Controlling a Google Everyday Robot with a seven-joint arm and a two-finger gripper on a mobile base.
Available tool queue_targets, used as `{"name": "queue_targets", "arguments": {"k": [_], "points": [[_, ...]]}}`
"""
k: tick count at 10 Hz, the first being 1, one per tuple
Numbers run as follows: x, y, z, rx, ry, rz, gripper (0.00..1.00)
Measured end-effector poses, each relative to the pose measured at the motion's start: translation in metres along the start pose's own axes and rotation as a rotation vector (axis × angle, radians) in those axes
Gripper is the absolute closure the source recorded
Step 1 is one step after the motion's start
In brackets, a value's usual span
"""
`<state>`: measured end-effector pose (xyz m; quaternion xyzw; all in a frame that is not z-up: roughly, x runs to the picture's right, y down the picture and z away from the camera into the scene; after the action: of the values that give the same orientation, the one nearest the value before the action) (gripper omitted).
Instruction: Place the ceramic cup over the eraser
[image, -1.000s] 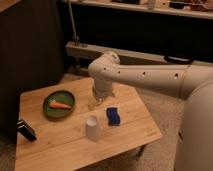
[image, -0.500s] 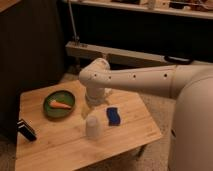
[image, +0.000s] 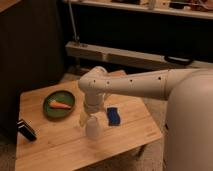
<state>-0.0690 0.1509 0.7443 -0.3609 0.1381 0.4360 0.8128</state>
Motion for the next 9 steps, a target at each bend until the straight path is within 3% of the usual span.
{"name": "queue_targets", "arguments": {"k": [6, 7, 9], "points": [[0.004, 0.014, 0.031, -0.037, 0.053, -0.037, 0.22], [0.005, 0.016, 0.034, -0.04, 0.062, -0.044, 0.27], [0.006, 0.019, 0.04, -0.04, 0.091, -0.056, 0.49]]}}
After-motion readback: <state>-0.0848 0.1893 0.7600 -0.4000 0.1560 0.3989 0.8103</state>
